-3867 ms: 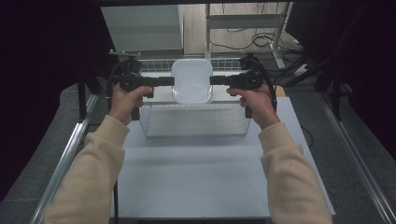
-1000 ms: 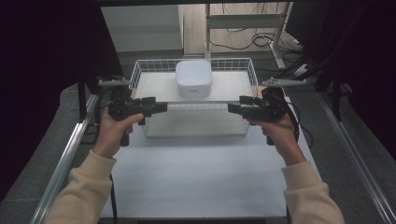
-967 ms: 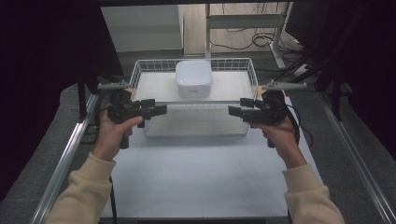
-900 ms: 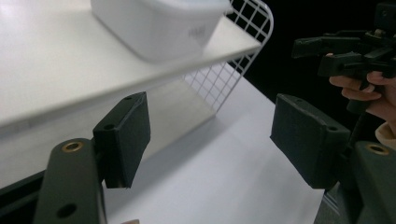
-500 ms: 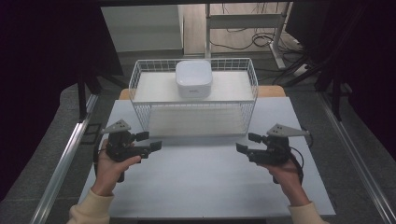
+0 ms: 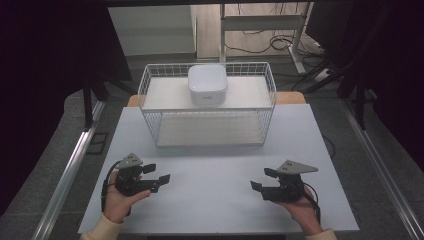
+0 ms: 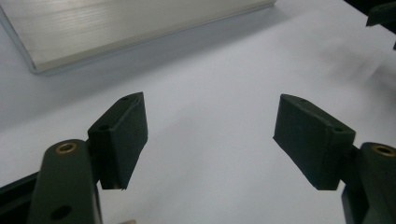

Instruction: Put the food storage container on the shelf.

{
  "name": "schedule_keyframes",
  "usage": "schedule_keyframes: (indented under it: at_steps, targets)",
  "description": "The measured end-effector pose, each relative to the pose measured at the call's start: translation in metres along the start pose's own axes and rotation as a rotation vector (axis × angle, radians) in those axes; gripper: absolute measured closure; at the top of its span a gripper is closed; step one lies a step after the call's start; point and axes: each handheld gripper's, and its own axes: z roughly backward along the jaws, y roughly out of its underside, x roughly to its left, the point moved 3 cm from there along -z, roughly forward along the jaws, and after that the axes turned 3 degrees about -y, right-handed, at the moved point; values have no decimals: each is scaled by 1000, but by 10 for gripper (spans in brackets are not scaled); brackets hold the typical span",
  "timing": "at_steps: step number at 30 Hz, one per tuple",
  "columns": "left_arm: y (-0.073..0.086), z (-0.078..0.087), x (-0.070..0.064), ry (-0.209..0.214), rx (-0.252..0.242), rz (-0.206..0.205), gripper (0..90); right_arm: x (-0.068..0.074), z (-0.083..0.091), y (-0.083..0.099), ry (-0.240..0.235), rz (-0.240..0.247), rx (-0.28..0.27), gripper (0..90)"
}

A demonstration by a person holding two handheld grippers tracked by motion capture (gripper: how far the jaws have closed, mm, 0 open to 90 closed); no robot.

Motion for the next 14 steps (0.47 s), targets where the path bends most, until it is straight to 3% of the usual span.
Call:
schedule_keyframes:
  at_steps: [6,14]
  targets:
    - [-1,-2,-3,-4,-4,-17,251,-5,3,0,18,-8,-25,268]
    - [0,-4,-1,-10,-3,-5,250,-12,6,1,43,-1,-37,244]
